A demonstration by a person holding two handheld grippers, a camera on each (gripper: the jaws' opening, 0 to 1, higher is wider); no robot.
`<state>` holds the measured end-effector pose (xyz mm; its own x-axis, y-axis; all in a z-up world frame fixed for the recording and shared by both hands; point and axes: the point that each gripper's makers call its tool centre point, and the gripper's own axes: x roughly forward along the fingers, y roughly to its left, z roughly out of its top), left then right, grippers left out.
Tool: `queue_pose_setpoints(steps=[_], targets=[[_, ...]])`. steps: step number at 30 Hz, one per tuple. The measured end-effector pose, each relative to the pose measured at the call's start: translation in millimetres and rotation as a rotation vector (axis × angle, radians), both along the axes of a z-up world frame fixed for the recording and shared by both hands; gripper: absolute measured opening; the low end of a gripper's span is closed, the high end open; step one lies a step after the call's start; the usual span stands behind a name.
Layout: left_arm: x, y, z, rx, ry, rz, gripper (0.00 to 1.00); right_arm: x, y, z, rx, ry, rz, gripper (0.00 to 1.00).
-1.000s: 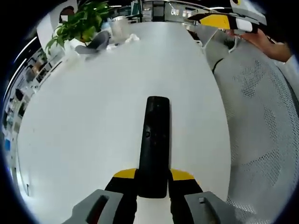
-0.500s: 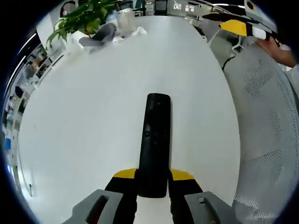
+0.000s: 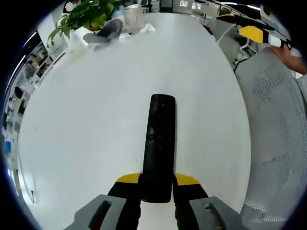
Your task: Press the specified remote control buttons in sequence, fully releasing each button before pressing the next.
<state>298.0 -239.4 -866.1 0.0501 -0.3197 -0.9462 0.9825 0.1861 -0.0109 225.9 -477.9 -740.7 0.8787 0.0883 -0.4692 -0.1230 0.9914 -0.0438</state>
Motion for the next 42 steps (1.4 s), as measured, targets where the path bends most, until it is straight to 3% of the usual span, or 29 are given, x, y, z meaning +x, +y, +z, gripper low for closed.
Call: queue_pose_setpoints(steps=[8,37,42], targets=[[9.1,1.2,-0.4,0.024,0.009,-0.041,0.24,0.4,1.0,0.4,-0.002,-0.003,0.001,0.66],[45.4,-3.5,-1.5,0.099,0.037,-0.016,0.24,0.8,1.1,-2.0,-0.014,0.006,0.011,0.64],[47.9,-4.5,-2.5,0.140,0.042,-0.018,0.24,0.9,0.0,-2.2,-0.017,0.007,0.007,0.63]])
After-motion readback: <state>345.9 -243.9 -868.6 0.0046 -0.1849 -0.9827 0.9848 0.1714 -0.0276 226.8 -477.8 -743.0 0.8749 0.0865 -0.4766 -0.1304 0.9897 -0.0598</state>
